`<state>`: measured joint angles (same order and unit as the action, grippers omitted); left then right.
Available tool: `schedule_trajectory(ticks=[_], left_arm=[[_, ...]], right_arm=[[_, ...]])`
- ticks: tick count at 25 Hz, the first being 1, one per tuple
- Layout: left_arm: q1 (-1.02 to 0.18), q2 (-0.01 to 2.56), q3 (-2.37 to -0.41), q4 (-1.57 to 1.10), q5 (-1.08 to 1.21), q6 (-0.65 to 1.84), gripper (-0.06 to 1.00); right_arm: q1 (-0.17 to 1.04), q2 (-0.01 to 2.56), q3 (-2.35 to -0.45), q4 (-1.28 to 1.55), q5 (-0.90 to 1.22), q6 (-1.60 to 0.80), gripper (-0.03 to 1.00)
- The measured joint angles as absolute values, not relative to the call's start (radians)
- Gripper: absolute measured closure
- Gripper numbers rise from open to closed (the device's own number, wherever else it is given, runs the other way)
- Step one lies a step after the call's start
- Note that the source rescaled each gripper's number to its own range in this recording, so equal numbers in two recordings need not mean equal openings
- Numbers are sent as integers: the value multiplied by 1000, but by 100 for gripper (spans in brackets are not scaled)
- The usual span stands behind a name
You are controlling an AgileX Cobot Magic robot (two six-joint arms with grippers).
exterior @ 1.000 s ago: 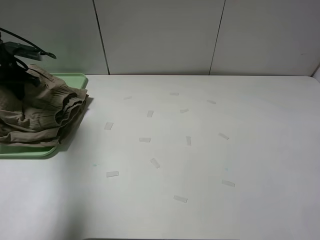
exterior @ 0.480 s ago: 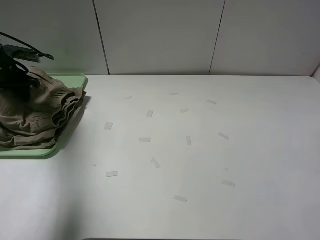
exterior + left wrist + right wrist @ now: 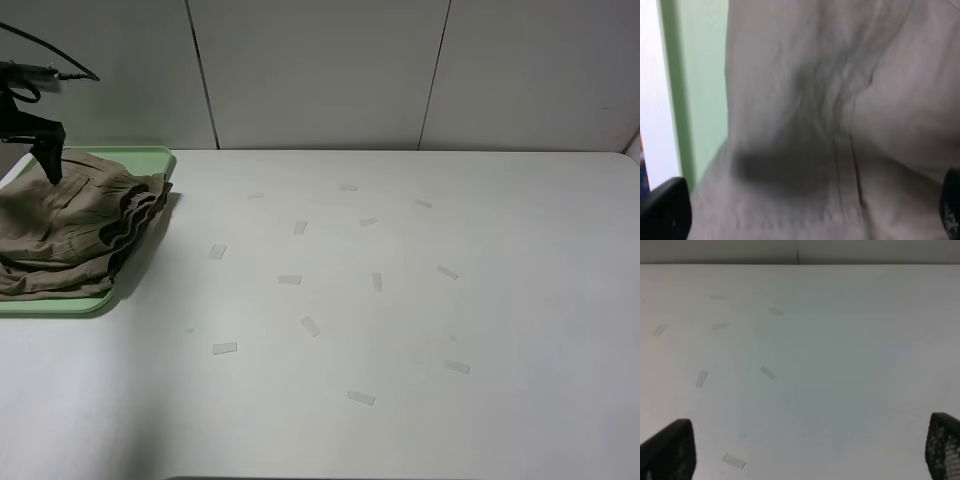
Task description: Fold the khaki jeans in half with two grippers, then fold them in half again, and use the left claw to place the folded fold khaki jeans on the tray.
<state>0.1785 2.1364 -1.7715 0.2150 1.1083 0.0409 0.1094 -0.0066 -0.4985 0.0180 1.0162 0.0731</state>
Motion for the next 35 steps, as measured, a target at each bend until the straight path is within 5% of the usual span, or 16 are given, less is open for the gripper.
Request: schedule_trajectory(ticks=[14,35], left_arm=[[165,1820,-1762,78,1159,120,-6],[164,910,-1039,0,1163,167,-6]], right_arm=[[109,-7,-499,18,1017,73,-3],[109,-7,-499,18,1016,73,-3]])
